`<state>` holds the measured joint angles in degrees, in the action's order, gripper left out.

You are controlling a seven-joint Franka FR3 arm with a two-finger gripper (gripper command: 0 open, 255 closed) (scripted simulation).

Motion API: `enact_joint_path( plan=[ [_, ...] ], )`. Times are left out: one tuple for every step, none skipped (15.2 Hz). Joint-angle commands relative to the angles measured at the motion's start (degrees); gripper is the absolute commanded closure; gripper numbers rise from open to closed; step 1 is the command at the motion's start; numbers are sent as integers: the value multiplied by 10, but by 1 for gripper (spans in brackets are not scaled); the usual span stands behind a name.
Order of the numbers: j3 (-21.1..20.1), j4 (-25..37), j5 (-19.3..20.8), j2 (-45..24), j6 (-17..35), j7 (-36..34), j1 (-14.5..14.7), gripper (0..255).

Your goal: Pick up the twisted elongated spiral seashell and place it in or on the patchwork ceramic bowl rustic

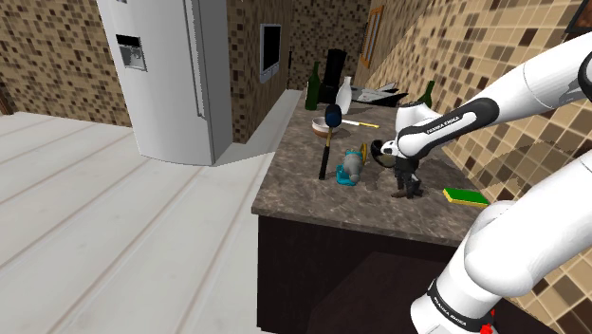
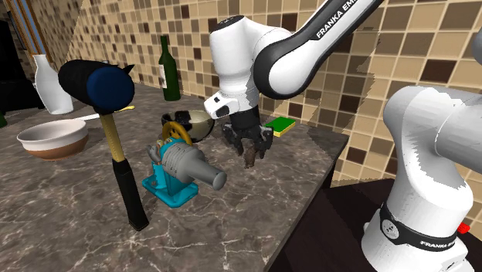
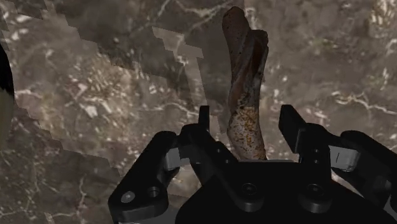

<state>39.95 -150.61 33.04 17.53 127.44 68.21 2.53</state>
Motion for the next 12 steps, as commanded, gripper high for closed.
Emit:
enact_joint_path(
  plan=[
    [0,0,0,0,0,0,0,255],
    [0,0,0,0,0,0,0,255],
    [0,0,0,0,0,0,0,255],
    [0,0,0,0,0,0,0,255],
    [0,0,0,0,0,0,0,255],
    [0,0,0,0,0,0,0,255],
    [0,0,0,0,0,0,0,255],
    [0,0,0,0,0,0,0,255],
    [0,0,0,0,0,0,0,255],
    [-3,3,0,8,-10,1,-1,255],
    [-6,6,0,15,-21,1,-2,255],
    [-9,9,0,23,-31,2,-2,255]
  ],
)
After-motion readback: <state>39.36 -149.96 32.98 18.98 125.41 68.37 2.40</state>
